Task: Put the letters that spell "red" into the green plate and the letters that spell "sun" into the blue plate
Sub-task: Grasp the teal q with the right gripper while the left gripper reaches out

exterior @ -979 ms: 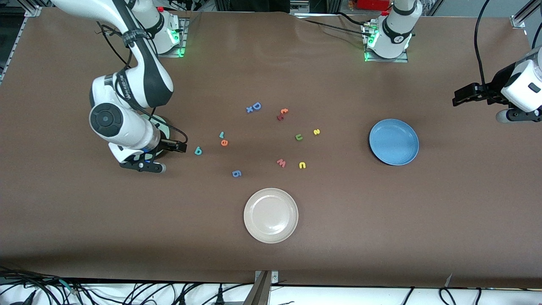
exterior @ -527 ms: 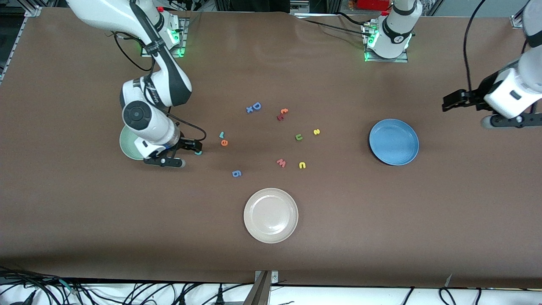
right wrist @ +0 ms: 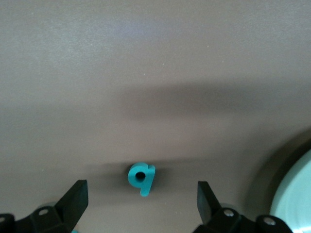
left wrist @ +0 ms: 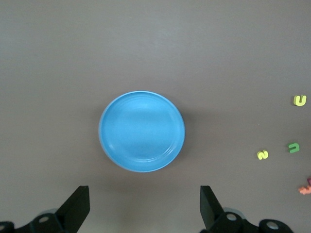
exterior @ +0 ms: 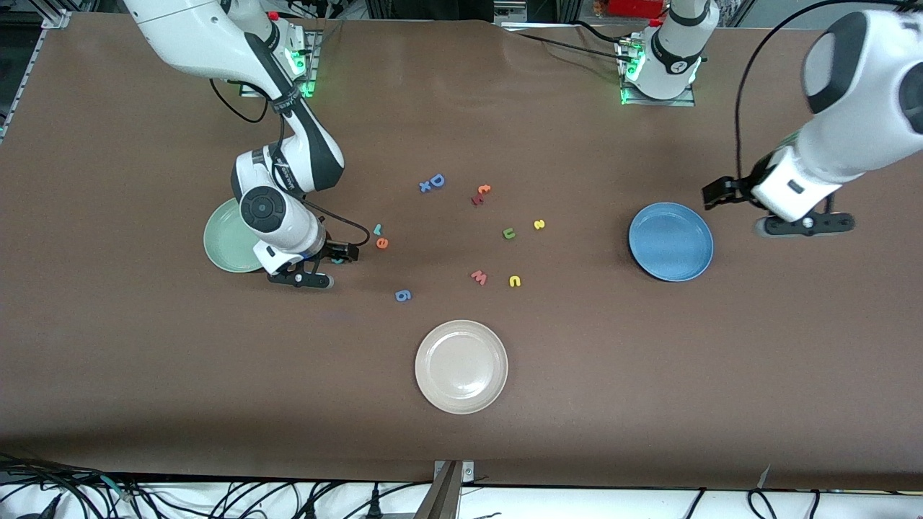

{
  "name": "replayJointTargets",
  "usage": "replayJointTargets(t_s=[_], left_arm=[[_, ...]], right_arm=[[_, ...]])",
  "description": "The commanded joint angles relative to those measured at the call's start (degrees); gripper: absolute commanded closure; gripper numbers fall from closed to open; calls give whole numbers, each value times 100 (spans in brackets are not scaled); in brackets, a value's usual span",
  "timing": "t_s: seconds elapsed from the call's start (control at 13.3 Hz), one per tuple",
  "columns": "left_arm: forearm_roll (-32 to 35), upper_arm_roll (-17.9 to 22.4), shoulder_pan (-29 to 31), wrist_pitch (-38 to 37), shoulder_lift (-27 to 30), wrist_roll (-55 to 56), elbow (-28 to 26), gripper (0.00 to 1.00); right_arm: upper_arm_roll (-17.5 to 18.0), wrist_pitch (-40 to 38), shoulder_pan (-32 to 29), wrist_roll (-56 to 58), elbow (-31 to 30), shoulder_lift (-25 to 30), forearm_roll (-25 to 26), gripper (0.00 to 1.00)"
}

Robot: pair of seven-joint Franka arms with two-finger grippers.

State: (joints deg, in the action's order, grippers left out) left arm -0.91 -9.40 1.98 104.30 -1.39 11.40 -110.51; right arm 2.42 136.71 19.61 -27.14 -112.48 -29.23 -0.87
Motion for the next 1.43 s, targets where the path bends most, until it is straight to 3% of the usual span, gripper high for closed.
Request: replayJointTargets(t_s=[0.0,0.23,0.45,0.75,0.9,1.05,1.21,1.36], left_arm=[[-146,-342,-5,868,121,371,-810,0],[-296,-869,-5,1889,130,879,-1699,0],[-296,-1563,-14,2655,-194,1540,-2053,0],[-199,-2267,-40,3498,-1002,2049,-2053,0],[-16,-2286,-363,3973,-1450,2583,-2044,0],[964,-2286,-418,4142,-1872,3217,-1861,0],[1636,-2277,-444,4116,-2355,3588,-1475,0],[1708,-2277,-444,4019,-2690,3598,-1149,0]], right_arm=[[-4,154,-2,-108,24,-100,-62,1],[4,390,51,-379,15,-223,-63,1],[4,400,43,-354,-11,-285,-54,2],[13,496,51,-380,-11,-355,-62,30],[13,497,51,-372,-11,-382,-62,47],[13,497,43,-363,-2,-373,-62,63],[22,497,51,-345,-11,-373,-62,70],[22,488,51,-354,-11,-382,-62,80]])
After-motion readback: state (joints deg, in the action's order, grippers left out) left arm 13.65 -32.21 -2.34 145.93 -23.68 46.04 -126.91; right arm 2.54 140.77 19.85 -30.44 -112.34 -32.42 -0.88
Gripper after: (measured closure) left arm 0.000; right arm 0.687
